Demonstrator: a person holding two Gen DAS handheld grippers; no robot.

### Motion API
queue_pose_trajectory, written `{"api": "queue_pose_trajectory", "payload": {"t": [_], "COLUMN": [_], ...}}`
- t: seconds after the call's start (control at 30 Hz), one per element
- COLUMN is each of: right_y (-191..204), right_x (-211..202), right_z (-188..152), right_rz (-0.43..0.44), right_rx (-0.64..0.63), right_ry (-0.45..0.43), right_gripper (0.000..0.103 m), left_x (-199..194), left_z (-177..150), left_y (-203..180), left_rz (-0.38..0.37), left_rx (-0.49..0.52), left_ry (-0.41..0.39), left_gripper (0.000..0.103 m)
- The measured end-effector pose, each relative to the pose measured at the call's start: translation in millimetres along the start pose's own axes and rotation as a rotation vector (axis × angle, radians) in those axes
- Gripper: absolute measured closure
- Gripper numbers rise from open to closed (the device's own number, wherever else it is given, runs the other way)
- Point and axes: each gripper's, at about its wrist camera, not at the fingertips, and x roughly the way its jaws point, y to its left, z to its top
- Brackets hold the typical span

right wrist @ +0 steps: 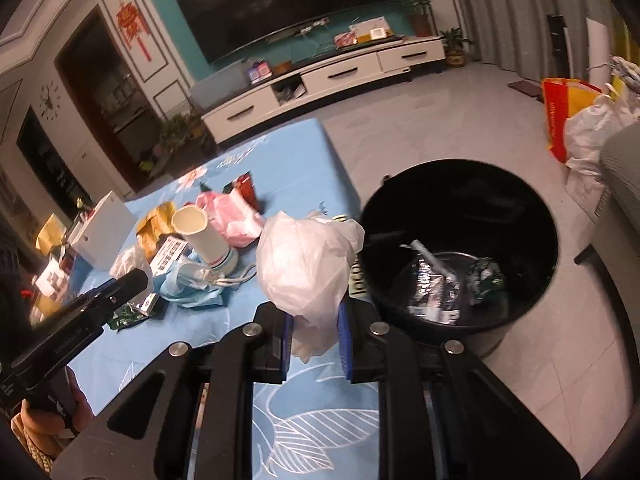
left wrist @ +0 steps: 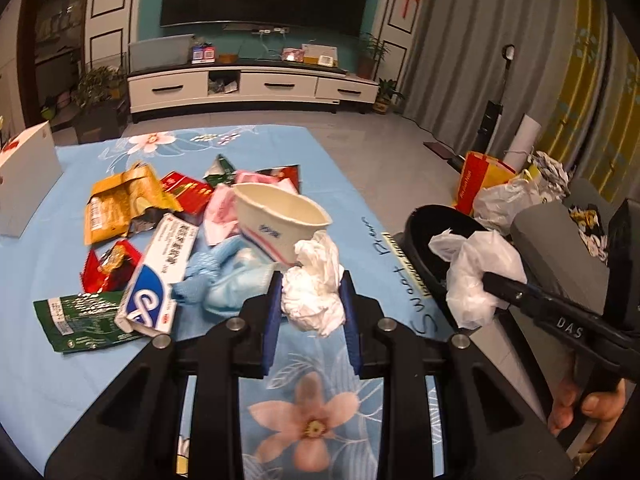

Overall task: Collect trash
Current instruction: 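Carry the tissue and plastic bag over the bin and release both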

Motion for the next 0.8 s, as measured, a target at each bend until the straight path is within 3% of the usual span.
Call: {"api": "queue_pose_trajectory", "payload": {"t": [0.3, 0.8], "right_y": [-38.7, -98.3], "right_x": [-23.7, -34.0], "right_z": [-0.2, 0.4], "right_rz": [-0.026, -0.066], "right_rx": [0.079, 0.216], "right_ry": [-0.063, -0.127], "right_gripper": [0.083, 0.083], "left_x": [5.1, 52.8], "left_z": [8.3, 28.0], "left_y": [-54.4, -129.7], "left_rz": [-0.029, -0.181], "left_rx": [0.107, 0.199], "left_ry": [0.001, 0.065], "left_gripper": [0.074, 0.073]}}
